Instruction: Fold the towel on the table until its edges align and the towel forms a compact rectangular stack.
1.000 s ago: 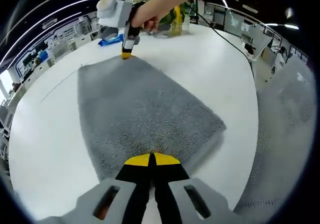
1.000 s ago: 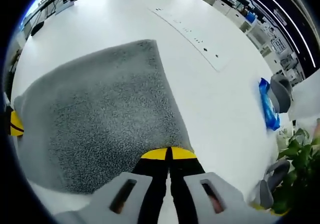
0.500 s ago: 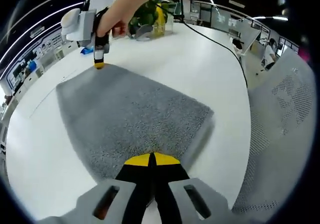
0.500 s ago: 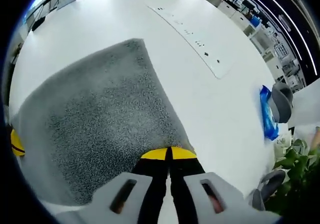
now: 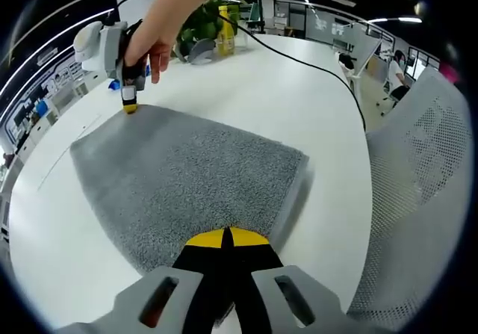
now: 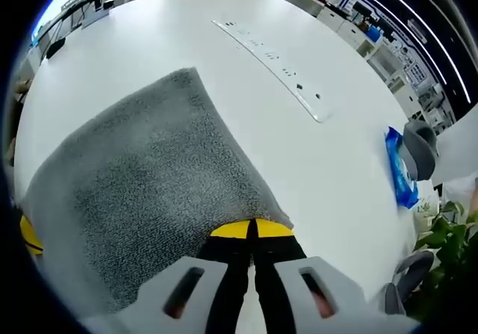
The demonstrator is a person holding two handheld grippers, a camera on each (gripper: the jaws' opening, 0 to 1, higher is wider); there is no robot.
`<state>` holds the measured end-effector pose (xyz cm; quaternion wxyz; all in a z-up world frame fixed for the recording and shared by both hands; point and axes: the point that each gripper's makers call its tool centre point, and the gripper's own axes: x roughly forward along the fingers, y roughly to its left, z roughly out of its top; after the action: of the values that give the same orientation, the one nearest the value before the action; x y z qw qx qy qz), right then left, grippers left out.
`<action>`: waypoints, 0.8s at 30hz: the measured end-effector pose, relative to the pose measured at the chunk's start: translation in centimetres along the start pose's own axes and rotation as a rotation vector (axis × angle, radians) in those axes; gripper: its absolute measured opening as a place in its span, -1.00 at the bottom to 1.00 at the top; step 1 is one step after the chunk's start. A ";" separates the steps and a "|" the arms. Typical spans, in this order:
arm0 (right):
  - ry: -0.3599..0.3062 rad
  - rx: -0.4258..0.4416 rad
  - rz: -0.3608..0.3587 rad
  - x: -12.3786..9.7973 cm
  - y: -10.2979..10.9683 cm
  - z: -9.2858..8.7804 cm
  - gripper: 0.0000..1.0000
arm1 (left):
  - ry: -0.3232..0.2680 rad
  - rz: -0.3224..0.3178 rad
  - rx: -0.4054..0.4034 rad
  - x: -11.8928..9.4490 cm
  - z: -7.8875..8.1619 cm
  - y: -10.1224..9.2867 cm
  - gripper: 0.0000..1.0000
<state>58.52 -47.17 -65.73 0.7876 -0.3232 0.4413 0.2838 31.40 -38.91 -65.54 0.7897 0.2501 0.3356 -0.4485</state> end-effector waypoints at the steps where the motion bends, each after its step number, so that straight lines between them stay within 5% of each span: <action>1: -0.002 0.019 -0.007 0.0 0.0 0.0 -1.00 | 0.004 0.002 0.001 0.0 0.0 0.0 -0.99; 5: 0.001 0.009 -0.018 -0.2 -0.2 0.1 -1.00 | 0.000 0.006 -0.019 0.0 0.0 0.1 -0.99; 7: -0.001 0.109 0.006 -0.7 -0.1 0.2 -1.00 | -0.007 0.008 -0.022 -0.1 -0.1 0.1 -0.99; 12: -0.149 0.199 0.052 -4.3 0.4 1.5 -1.00 | -0.011 0.005 -0.018 -0.1 0.0 0.1 -0.99; 19: -0.230 0.158 0.094 -10.0 5.4 -1.3 -0.94 | -0.023 -0.006 0.015 -0.1 0.0 0.0 -0.99; 24: -0.296 0.227 0.122 -13.4 8.6 -2.7 -0.80 | -0.025 -0.015 0.009 -0.1 0.0 0.0 -0.99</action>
<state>44.79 -46.00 -57.25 0.8566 -0.1598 0.3685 0.3240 31.37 -38.85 -65.47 0.7893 0.2455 0.3256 -0.4589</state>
